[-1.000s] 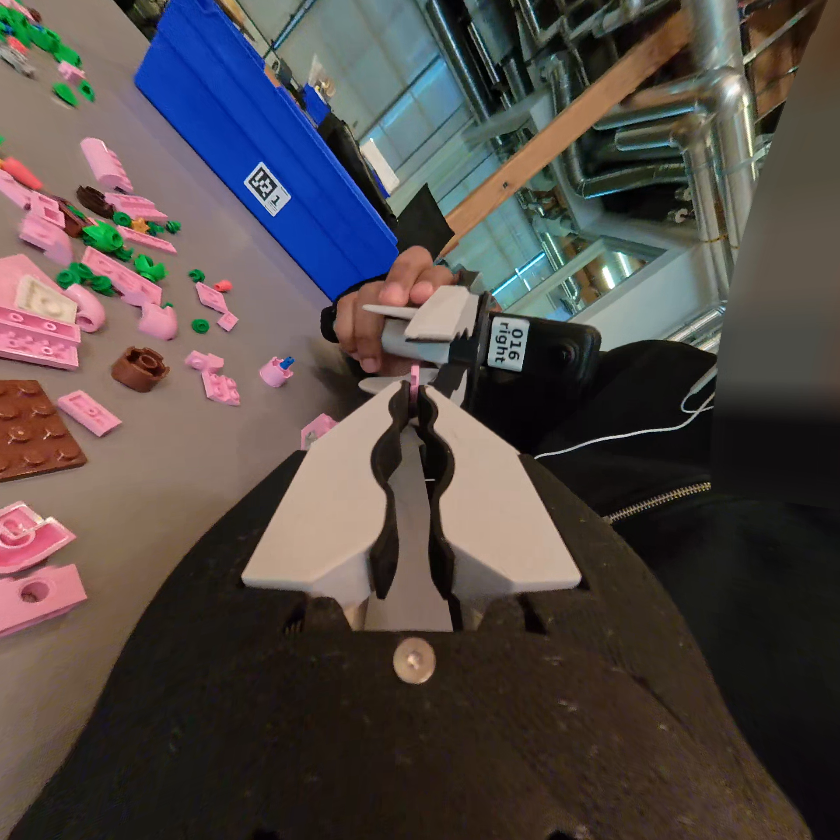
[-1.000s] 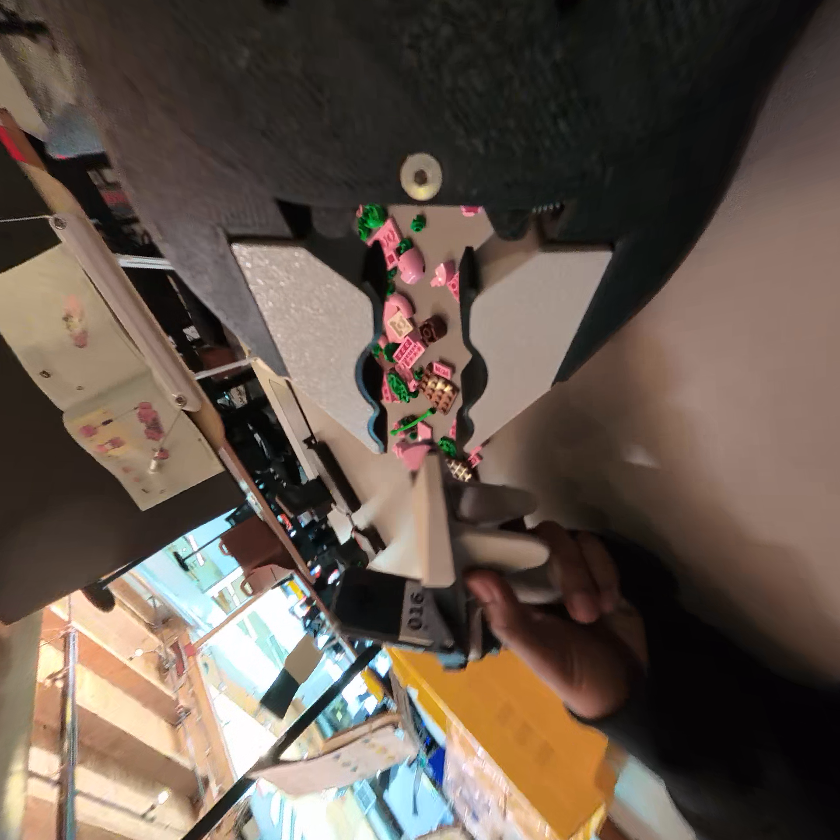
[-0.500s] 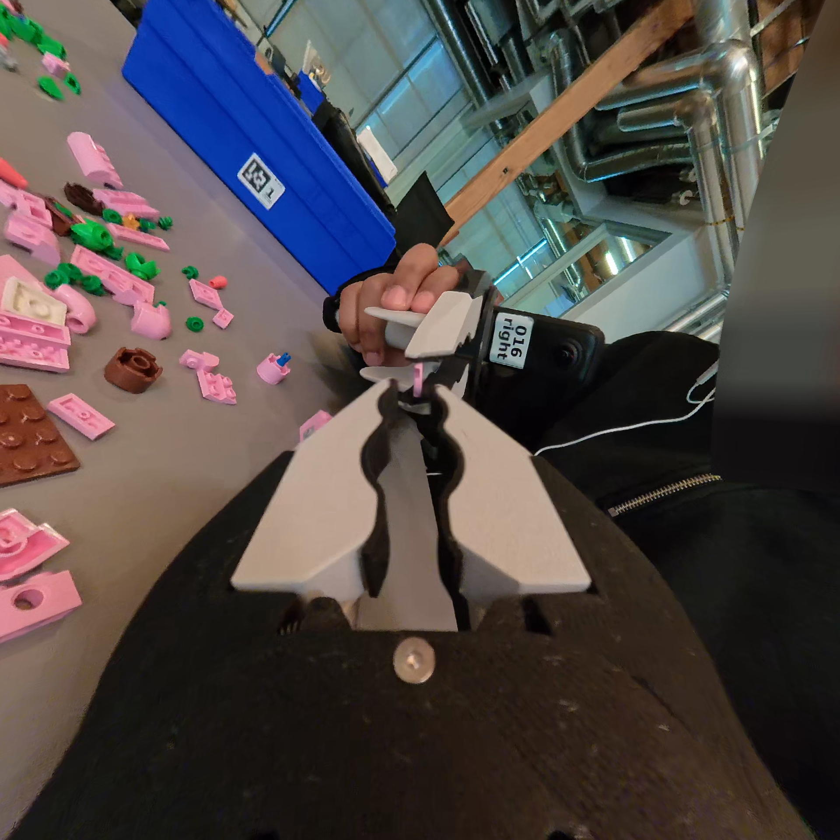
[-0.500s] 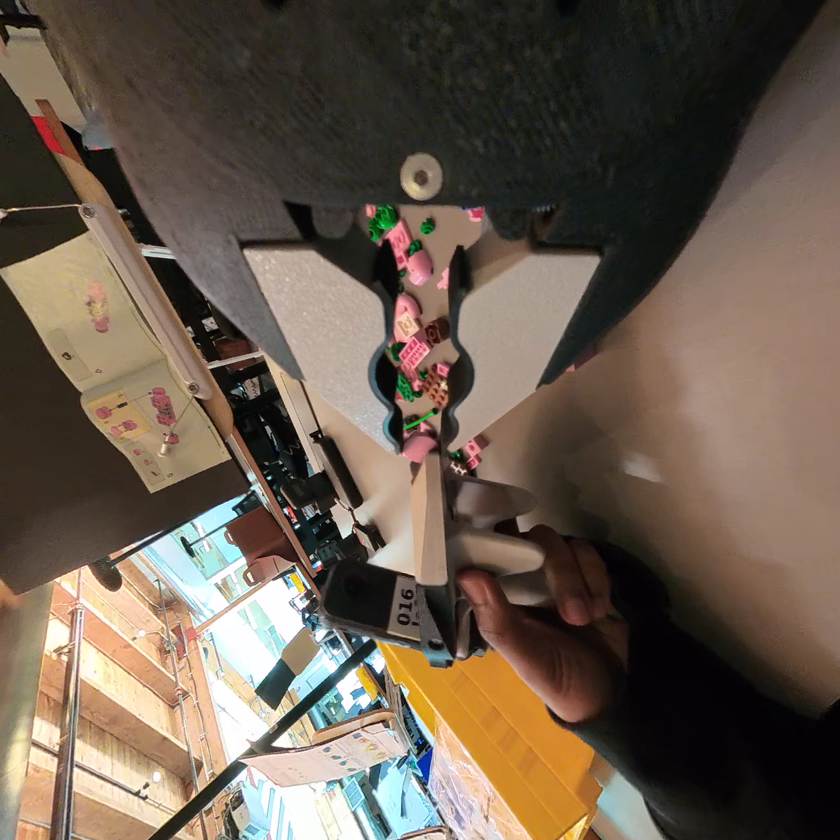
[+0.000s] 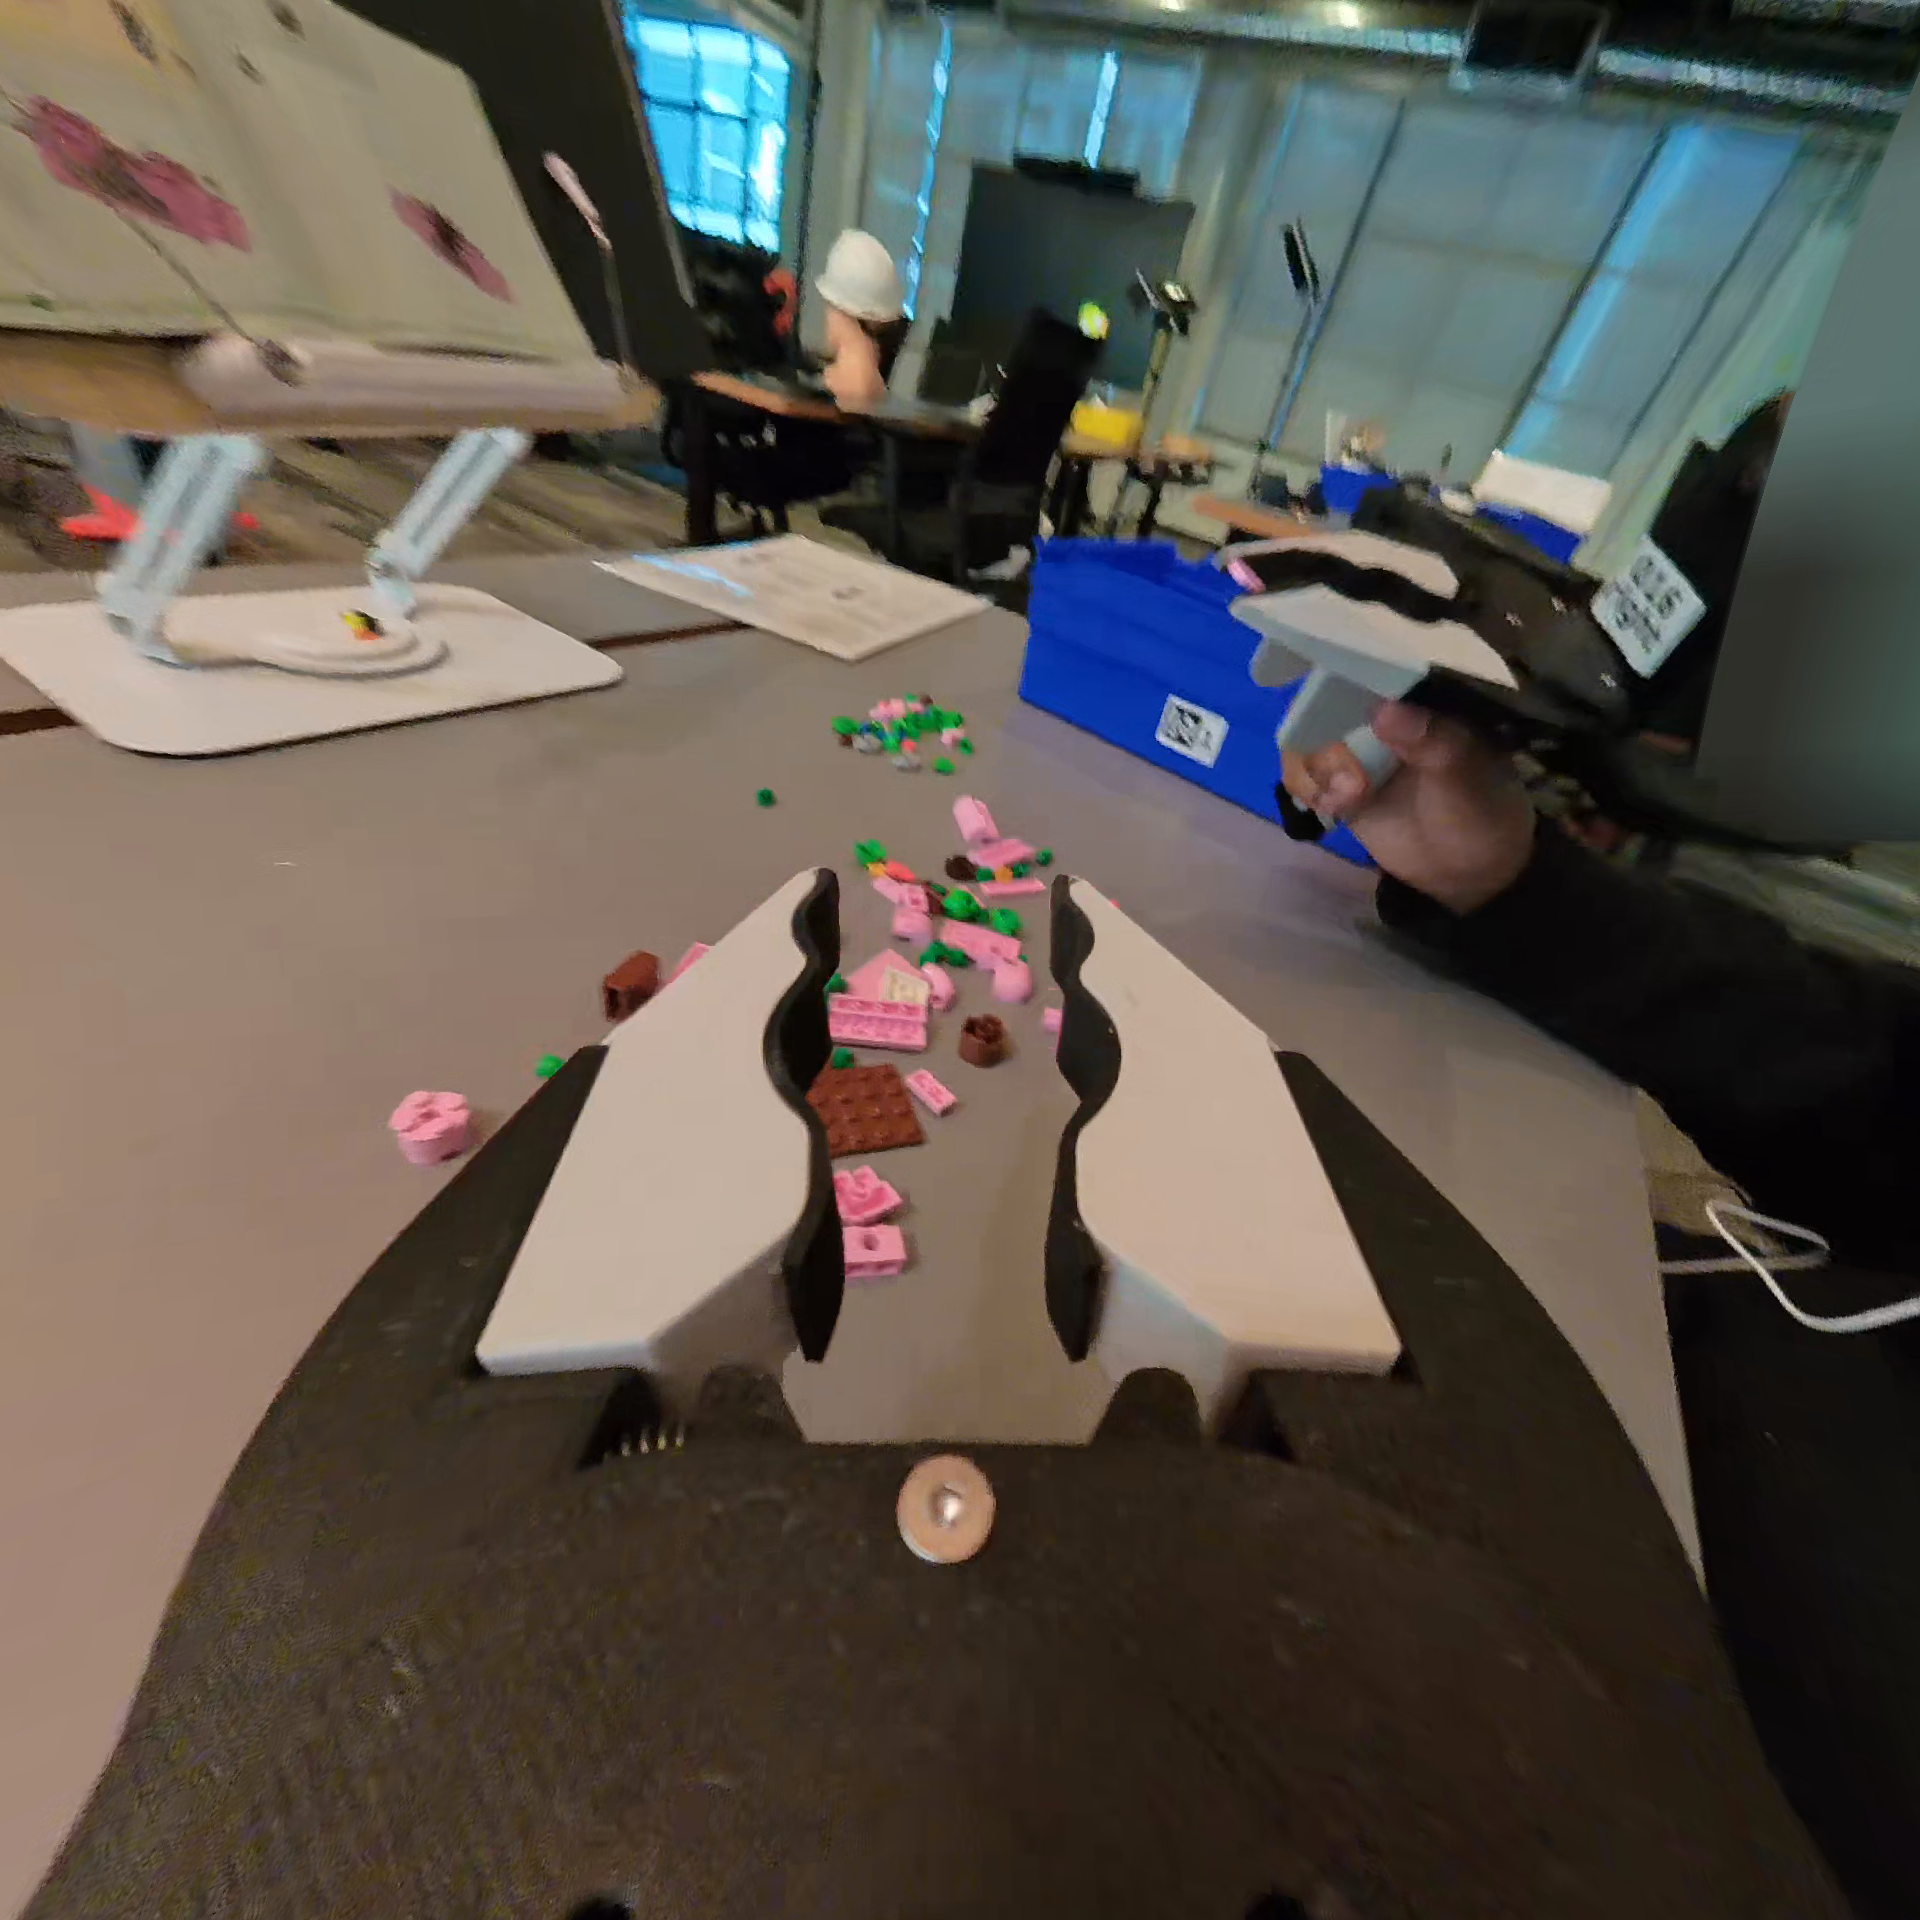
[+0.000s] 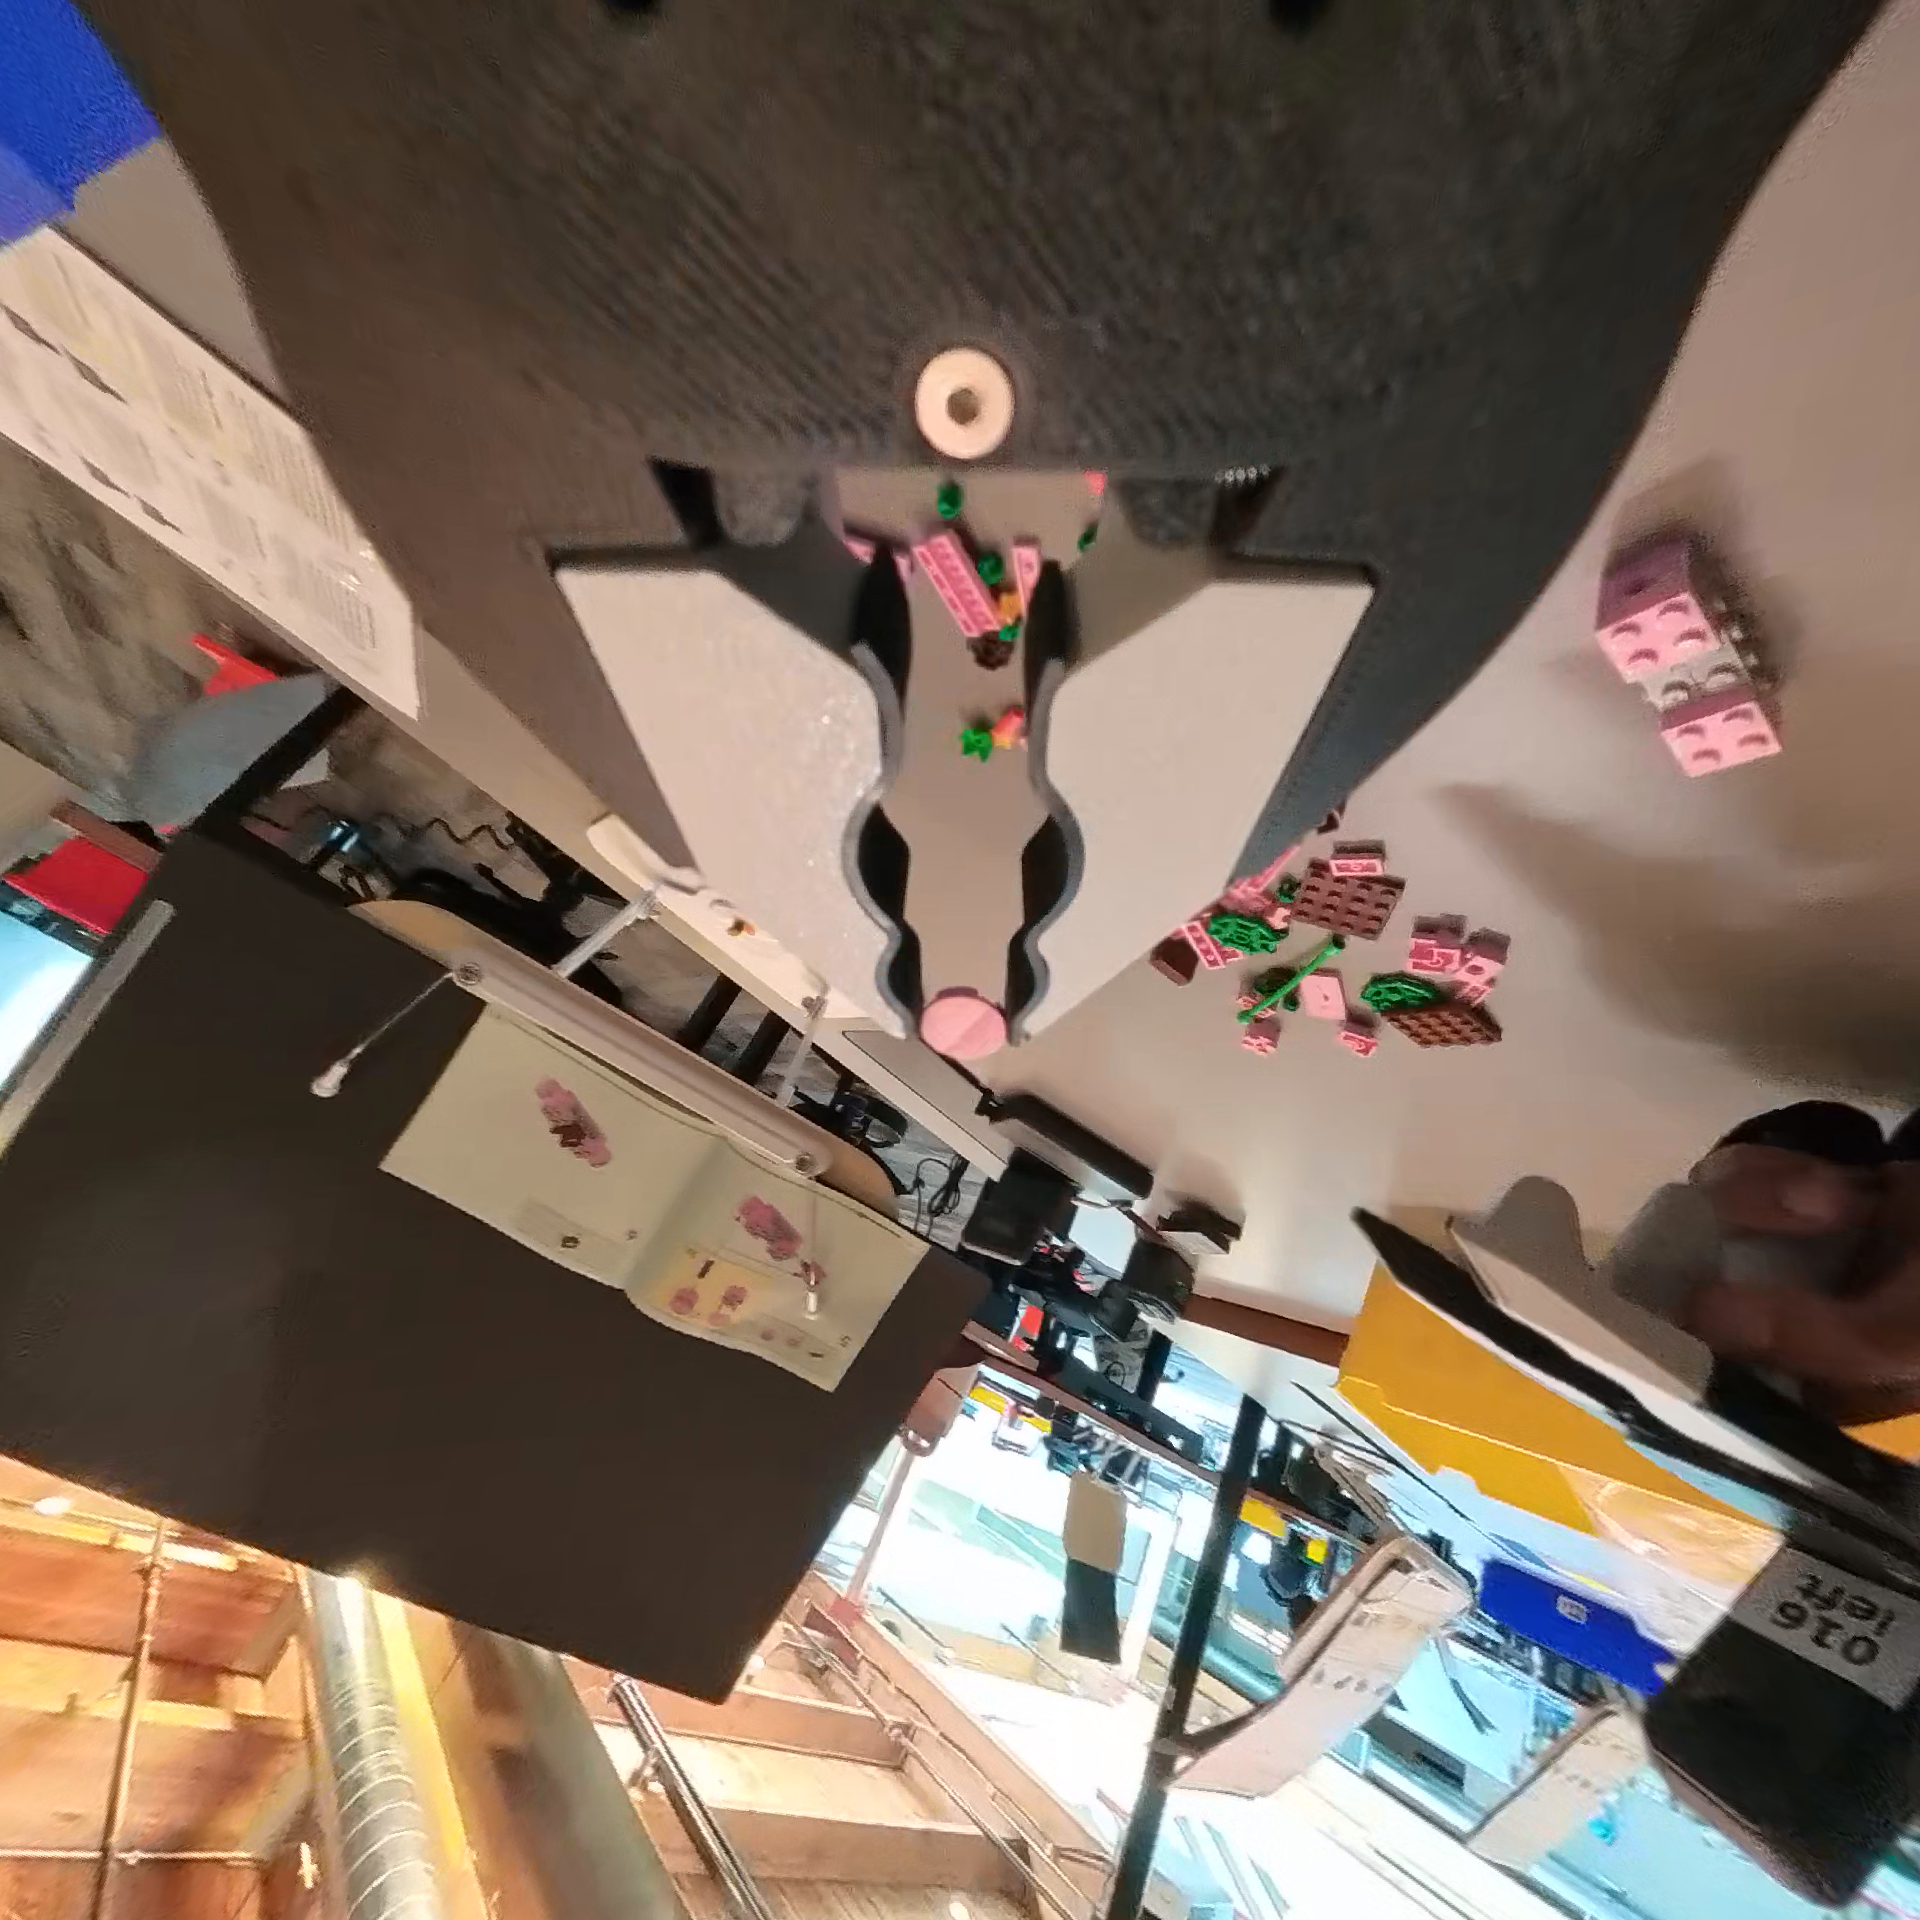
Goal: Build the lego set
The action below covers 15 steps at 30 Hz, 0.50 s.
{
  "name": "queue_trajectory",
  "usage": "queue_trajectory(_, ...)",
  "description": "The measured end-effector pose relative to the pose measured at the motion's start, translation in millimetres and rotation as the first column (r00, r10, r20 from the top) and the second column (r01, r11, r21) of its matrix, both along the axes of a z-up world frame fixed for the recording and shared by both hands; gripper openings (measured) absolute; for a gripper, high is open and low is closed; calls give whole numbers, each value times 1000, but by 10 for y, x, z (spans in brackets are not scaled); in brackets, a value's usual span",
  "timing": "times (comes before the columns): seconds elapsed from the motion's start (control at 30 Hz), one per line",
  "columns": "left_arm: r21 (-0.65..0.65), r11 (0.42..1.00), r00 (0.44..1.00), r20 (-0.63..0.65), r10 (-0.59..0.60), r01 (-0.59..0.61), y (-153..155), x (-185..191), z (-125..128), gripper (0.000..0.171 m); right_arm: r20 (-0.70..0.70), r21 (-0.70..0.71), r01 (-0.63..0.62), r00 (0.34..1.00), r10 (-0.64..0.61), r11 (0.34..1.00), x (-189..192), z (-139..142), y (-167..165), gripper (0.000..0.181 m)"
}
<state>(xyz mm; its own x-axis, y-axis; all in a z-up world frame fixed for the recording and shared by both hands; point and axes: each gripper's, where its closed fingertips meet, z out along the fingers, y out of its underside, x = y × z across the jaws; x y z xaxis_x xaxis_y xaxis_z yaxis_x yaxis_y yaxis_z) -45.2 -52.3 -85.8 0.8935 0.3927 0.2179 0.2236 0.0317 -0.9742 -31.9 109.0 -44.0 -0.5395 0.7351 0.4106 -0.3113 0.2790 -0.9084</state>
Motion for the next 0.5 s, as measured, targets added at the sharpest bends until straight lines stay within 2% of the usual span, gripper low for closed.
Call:
queue_trajectory(0.1, 41, 989, 990, 2, 141, -140, -292, -233, 61, 38, 11, -53, -41, 999, 42, 998, 44, 50, -36, 14)
queue_trajectory(0.27, -49, 965, 961, 86, 262, -259, -626, -527, -159, 37, 11, -70, -63, 998, 64, 996, 73, 76, -66, 14)
queue_trajectory(0.5, -305, 919, 951, 104, 292, -249, -569, -616, -567, 37, 24, -171, -87, 995, 93, 981, 99, 183, -4, 14)
